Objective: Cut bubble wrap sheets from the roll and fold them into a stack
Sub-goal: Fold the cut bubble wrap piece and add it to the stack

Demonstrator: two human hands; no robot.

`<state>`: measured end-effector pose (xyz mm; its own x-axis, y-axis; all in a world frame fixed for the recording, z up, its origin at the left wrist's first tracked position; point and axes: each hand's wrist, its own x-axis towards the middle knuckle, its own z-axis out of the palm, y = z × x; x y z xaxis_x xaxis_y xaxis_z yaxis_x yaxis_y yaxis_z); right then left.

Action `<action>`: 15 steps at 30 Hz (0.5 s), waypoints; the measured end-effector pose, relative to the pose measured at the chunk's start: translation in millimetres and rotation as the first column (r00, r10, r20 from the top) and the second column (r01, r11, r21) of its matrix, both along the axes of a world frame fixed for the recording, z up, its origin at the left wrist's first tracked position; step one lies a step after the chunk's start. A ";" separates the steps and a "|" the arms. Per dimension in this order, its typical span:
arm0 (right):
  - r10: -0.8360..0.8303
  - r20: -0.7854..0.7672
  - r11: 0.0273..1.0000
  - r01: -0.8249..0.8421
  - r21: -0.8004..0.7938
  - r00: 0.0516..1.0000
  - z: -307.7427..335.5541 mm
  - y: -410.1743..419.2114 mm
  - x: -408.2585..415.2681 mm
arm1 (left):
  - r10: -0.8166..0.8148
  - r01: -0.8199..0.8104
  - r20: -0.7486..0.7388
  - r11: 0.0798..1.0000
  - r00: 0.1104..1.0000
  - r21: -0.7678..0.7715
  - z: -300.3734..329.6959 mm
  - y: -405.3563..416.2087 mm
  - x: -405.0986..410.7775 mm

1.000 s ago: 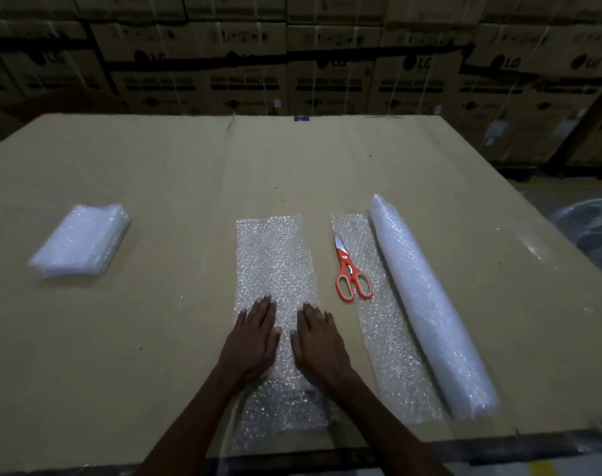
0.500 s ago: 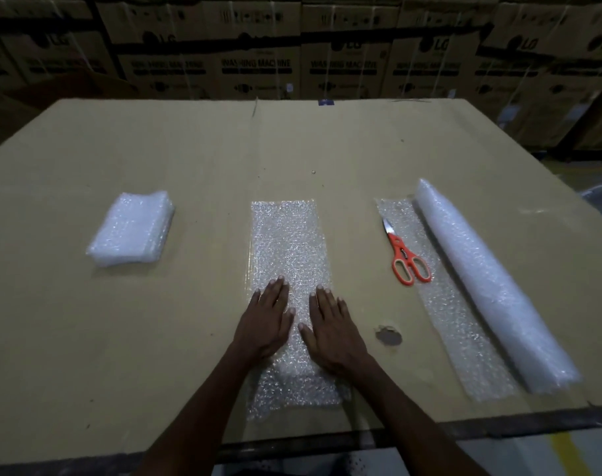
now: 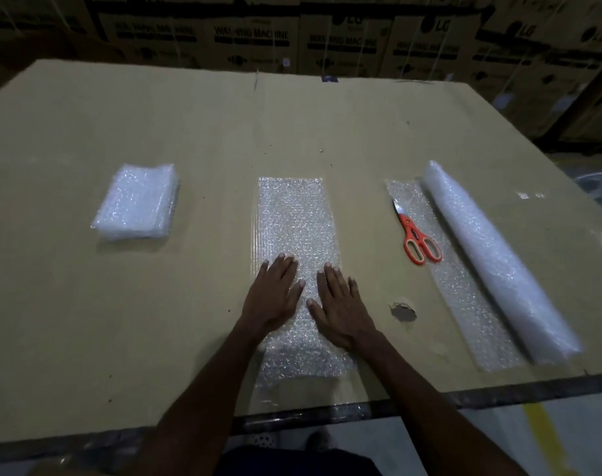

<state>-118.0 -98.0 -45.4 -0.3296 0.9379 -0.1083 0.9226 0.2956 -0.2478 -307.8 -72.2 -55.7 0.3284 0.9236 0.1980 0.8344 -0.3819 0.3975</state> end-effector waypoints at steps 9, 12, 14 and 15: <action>0.278 -0.345 0.914 -0.137 0.383 0.897 19.8 -24.0 18.0 | -0.192 0.147 0.142 0.949 0.971 0.279 6.8 -59.6 -31.2; 0.351 -0.325 0.906 -0.232 0.353 0.878 17.0 -45.9 14.2 | -0.219 0.178 0.123 0.943 0.968 0.280 -0.1 -82.0 -37.0; 0.362 -0.301 0.908 -0.261 0.327 0.882 10.9 -55.0 13.8 | -0.229 0.188 0.124 0.942 0.965 0.278 0.6 -92.4 -39.0; 0.358 -0.298 0.912 -0.262 0.317 0.885 9.2 -57.7 14.2 | -0.231 0.195 0.116 0.945 0.966 0.263 2.3 -95.6 -40.5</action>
